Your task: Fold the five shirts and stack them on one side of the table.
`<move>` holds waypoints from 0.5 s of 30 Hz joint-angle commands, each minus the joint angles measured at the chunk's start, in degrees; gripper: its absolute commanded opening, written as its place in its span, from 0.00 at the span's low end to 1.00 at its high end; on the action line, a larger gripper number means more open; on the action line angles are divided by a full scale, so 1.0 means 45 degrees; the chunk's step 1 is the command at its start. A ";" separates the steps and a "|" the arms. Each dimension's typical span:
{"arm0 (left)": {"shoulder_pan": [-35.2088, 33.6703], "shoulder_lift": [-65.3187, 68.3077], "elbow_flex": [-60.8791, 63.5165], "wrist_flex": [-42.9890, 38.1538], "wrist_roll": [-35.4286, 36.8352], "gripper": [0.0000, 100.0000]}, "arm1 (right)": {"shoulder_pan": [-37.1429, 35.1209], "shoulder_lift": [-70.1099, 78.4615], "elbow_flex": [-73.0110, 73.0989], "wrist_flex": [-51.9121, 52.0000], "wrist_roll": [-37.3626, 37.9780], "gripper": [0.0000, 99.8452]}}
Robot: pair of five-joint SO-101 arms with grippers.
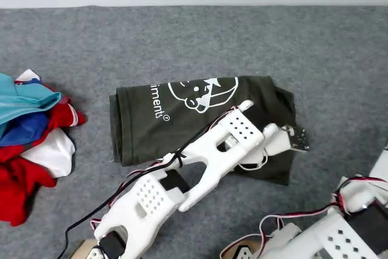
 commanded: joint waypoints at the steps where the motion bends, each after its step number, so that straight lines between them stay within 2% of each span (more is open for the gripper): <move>1: 0.0020 -0.0918 0.0361 0.0195 -0.0156 0.01 | 0.0107 0.0010 -0.0117 -0.0049 0.0137 0.26; 7: 0.0156 -0.0996 0.0127 -0.0195 0.0547 0.15 | 0.0107 0.0010 -0.0117 -0.0049 0.0137 0.26; 15: 0.0137 -0.0977 -0.2862 0.0020 0.1719 0.15 | 0.0127 -0.0010 -0.0117 0.0068 0.0137 0.26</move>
